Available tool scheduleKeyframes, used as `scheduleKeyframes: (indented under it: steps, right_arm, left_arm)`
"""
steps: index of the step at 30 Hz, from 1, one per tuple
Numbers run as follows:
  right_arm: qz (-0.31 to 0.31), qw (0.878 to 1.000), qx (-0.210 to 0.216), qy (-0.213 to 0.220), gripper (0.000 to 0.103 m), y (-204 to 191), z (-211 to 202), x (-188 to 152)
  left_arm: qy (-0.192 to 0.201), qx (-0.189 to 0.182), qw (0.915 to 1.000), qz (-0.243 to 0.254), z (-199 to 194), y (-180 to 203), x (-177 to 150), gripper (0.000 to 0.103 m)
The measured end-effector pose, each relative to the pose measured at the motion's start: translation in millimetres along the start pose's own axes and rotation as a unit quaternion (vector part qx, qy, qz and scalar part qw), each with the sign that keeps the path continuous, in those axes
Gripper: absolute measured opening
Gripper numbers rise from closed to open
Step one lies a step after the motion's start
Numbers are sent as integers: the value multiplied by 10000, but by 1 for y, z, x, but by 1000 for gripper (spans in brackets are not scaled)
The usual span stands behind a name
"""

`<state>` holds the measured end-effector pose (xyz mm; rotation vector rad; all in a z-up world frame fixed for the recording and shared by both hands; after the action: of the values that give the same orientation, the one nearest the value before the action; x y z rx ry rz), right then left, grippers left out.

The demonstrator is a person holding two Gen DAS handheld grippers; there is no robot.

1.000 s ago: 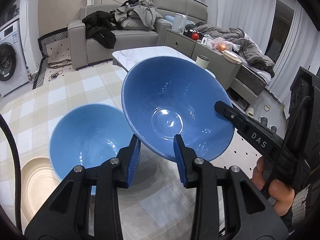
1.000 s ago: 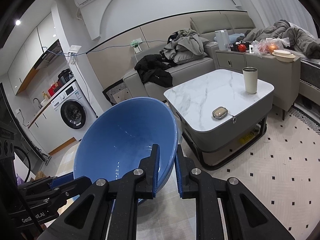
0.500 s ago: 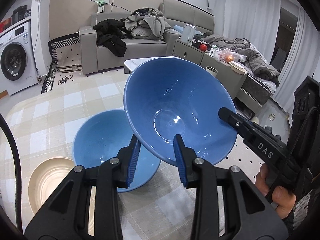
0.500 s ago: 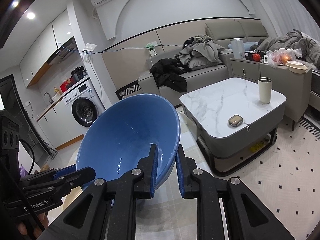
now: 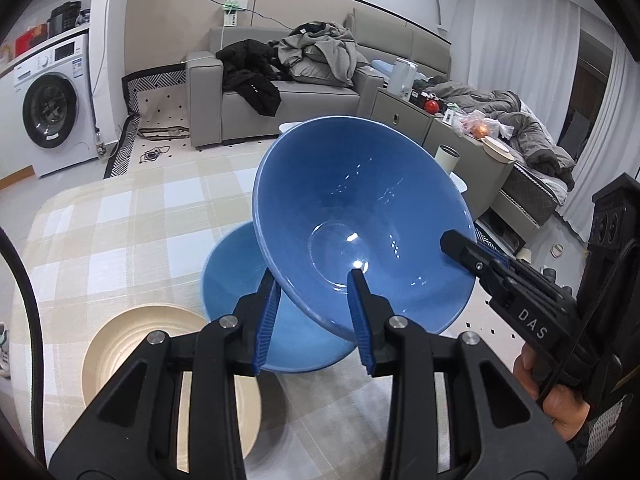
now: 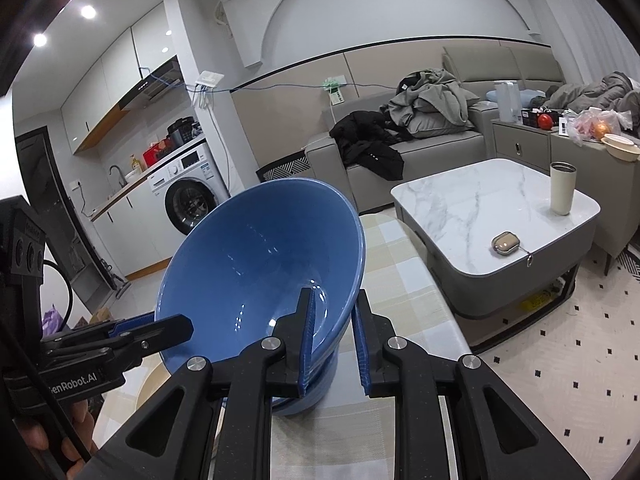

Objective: Organize plates and bowls
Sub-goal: 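Lower the held blue bowl into the nested blue bowls with the right tool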

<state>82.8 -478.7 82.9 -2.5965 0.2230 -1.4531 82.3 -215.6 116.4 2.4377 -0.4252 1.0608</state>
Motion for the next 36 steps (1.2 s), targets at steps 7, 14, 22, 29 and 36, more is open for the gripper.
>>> scheduleKeyframes:
  steps: [7,14,22,29,36]
  right_arm:
    - [-130,9997,121,-174,19,-16,17,-10]
    - [-199,9992,141,-318,19,-22,32,-18]
    - [-288,9983,149,-490,19,-26,44,-31]
    - [-419,9970,103,-638,19,-30,57,-41]
    - [-502,9959,13,-747,19,-30,66,-47]
  left_arm:
    - [-53,137,9998,-102,-8,-27,-11,31]
    - [-164,205,9995,-163,0,-44,-21,31]
    - [-328,374,9987,-118,21,-55,-26,31]
    - [-454,446,9978,-202,47,-68,-30,31]
    - [-536,592,9966,-177,68,-80,-34,31]
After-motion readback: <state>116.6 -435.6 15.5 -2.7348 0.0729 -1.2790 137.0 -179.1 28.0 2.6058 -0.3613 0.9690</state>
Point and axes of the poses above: each gripper's, at about its wrist camera, not at the fingertips, and z roughly the way its jaws point, y to its right, x to its top, the point moved 8 cm from there along z, roughly the way its jaws point, and after that the axes turned 8 degrees about -x, right-handed, at the moved point
